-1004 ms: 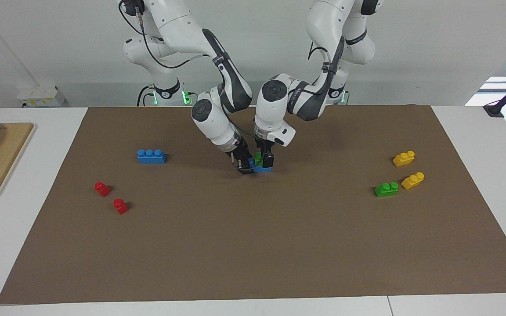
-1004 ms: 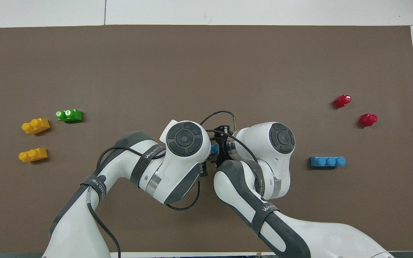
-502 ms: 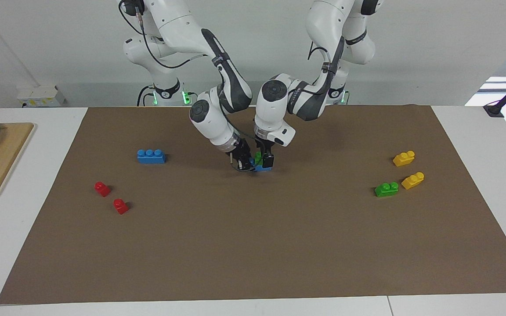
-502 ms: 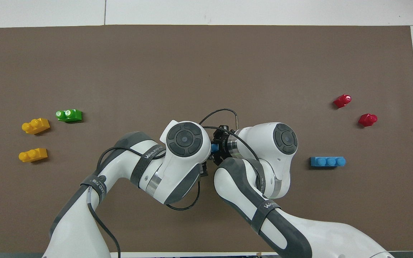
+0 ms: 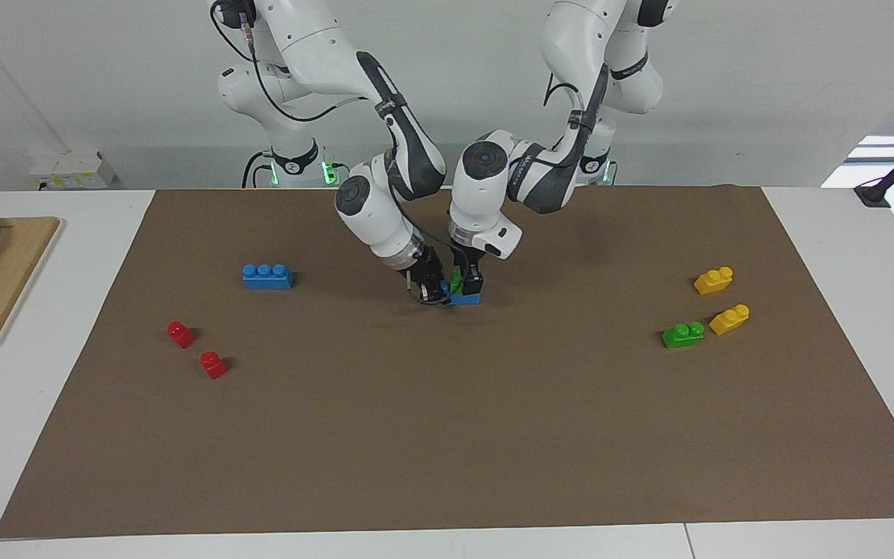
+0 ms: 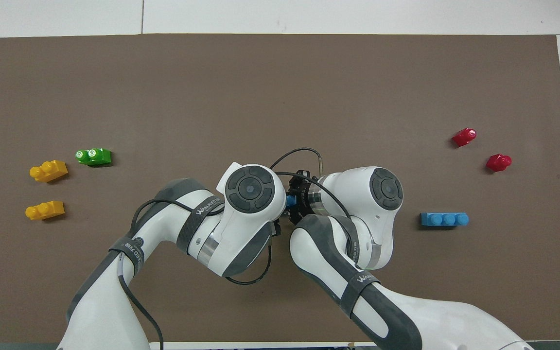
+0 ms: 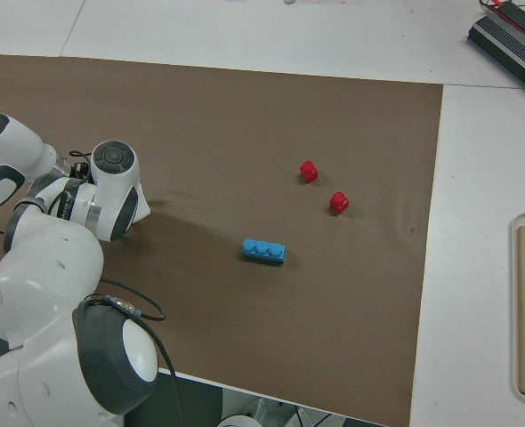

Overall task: Remove green block with left arm and hold with right
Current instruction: 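Pull the green brick away with the left gripper while the right gripper holds blue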

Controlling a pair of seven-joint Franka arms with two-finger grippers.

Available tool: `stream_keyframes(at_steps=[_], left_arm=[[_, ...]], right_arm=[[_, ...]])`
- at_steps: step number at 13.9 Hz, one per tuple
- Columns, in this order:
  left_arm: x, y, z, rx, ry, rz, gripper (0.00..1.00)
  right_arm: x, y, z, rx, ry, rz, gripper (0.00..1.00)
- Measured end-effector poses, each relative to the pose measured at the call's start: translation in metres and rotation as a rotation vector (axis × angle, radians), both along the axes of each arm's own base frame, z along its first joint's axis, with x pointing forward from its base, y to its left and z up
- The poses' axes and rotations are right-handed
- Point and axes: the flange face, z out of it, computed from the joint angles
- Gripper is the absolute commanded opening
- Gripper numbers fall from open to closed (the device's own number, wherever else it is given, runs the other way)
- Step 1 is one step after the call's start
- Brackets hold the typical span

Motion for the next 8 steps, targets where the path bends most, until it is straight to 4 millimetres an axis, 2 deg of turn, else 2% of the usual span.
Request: stream_keyframes(at_steps=[2, 3, 6, 8], left_arm=[[0.005, 0.002, 0.002, -0.005, -0.015, 0.005, 0.16], [0.005, 0.002, 0.002, -0.005, -0.015, 0.005, 0.1], [0.005, 0.002, 0.005, -0.002, -0.014, -0.008, 0.07], [0.006, 0.004, 0.019, -0.002, -0.015, -0.017, 0.07]], right_arm=[[0.0, 0.0, 0.0, 0.0, -0.007, 0.016, 0.0], [0.0, 0.0, 0.0, 0.0, -0.008, 0.017, 0.0], [0.0, 0.001, 0.001, 0.001, -0.018, 0.035, 0.0], [0.0, 0.001, 0.001, 0.001, -0.02, 0.035, 0.0]])
